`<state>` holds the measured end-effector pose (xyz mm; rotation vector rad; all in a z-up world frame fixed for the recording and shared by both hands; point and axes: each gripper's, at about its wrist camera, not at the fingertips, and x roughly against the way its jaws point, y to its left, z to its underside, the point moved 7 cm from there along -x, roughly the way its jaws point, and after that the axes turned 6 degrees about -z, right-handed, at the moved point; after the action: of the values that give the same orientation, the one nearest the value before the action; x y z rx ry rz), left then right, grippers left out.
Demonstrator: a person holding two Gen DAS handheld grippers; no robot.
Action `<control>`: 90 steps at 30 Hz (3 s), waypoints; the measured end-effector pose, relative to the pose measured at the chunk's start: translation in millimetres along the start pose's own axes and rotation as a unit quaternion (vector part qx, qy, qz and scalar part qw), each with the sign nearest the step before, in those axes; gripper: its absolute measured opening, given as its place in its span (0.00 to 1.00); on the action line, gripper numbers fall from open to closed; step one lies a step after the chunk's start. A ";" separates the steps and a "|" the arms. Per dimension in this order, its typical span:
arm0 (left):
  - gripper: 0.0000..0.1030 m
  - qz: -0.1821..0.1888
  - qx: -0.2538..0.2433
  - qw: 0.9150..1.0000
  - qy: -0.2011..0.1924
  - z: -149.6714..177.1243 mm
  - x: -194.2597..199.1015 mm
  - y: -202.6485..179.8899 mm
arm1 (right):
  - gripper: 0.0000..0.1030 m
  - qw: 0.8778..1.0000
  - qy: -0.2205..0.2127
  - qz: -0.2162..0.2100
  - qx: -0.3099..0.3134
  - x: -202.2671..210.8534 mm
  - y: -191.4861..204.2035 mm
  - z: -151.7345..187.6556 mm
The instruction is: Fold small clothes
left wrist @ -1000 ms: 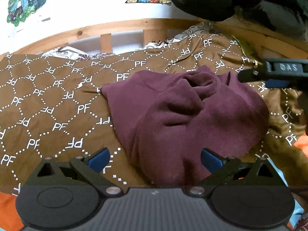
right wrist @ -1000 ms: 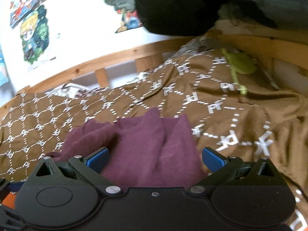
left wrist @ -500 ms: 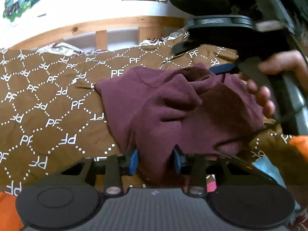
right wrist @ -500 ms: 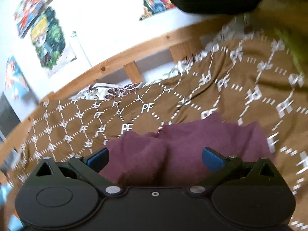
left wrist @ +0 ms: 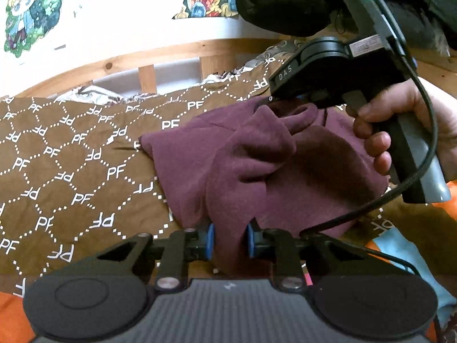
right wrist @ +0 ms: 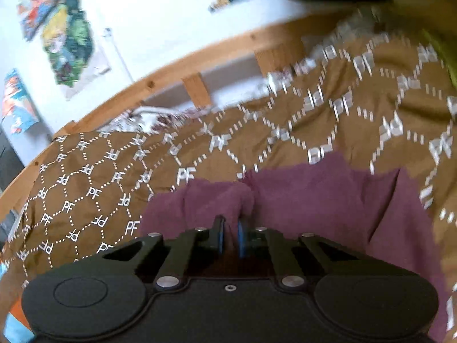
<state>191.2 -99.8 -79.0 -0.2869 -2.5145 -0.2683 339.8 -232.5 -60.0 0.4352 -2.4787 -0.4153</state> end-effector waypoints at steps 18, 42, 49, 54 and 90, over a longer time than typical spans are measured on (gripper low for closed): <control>0.22 0.043 -0.092 0.994 -0.046 -26.0 2.0 -72.0 | 0.07 0.992 -0.091 0.080 0.037 78.9 -66.1 -6.3; 0.63 0.089 -0.060 0.994 -0.017 -14.1 22.7 -61.3 | 0.10 0.992 -0.049 0.112 0.015 77.8 -103.2 35.0; 0.89 0.119 0.079 0.990 0.020 -15.7 18.7 -14.7 | 0.39 0.989 -0.058 0.132 0.015 92.2 -101.1 32.1; 0.98 0.122 0.138 0.982 0.043 -15.0 6.3 5.8 | 0.73 0.989 -0.079 0.121 0.037 109.7 -83.6 27.8; 0.99 0.116 0.187 0.967 0.131 20.2 -22.3 19.4 | 0.99 0.977 -0.012 0.178 0.118 100.1 -70.3 105.6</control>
<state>203.4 -79.3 -105.7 -0.3618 -2.1880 0.2475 214.3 -314.6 -120.5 0.0700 -2.5703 0.0208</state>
